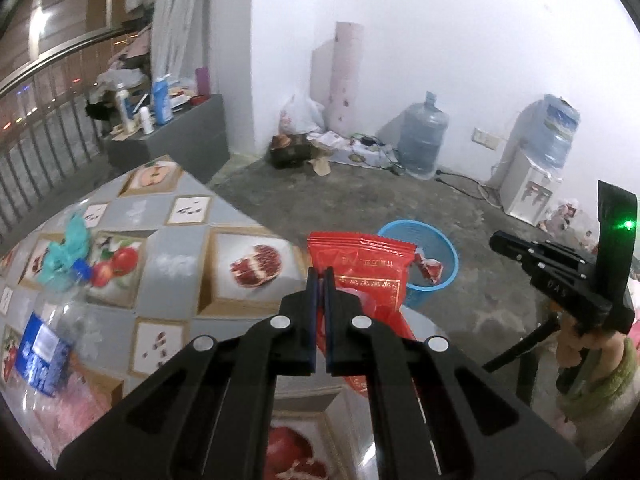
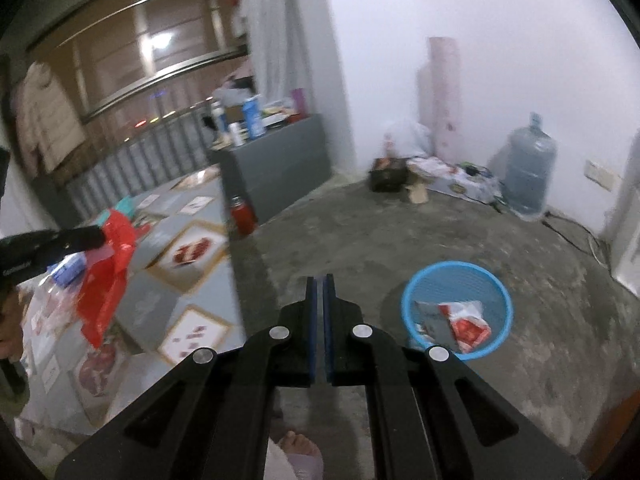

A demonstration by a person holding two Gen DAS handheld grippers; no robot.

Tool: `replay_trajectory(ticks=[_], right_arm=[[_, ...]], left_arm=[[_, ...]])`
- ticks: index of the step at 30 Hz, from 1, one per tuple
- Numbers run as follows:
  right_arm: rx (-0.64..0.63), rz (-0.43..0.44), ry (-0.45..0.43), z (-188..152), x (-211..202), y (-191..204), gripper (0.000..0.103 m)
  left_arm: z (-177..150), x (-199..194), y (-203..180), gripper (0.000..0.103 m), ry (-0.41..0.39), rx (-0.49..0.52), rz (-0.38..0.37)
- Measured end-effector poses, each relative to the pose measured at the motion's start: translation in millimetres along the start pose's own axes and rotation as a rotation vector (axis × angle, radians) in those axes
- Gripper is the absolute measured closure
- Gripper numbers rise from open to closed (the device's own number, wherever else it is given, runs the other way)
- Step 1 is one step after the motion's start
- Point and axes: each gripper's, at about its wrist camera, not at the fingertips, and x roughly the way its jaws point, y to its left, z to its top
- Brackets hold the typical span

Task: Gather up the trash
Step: 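Release the yellow packet with the right tool while the left tool lowers the red wrapper into the basket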

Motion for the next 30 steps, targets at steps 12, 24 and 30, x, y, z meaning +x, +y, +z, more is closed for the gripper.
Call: replay_trajectory(ticks=[12,24,30], right_arm=[[0.410,0.010,0.276,-50.9,66.6,-94.8,0.099],[0.559,-0.103,0.320,-77.6,77.9,-145.8,0.088],[0.576,-0.127,0.325,-82.3,84.0,-160.3,0.087]], left_arm=[[25.2,45.7,-24.5,0.102,0.056,0.025,-0.057],[102.4,201.0,-97.5,0.102,0.279,0.006,-0.228],[124.3,308.1,-155.1,0.101,0.391,-0.059,-0.302]])
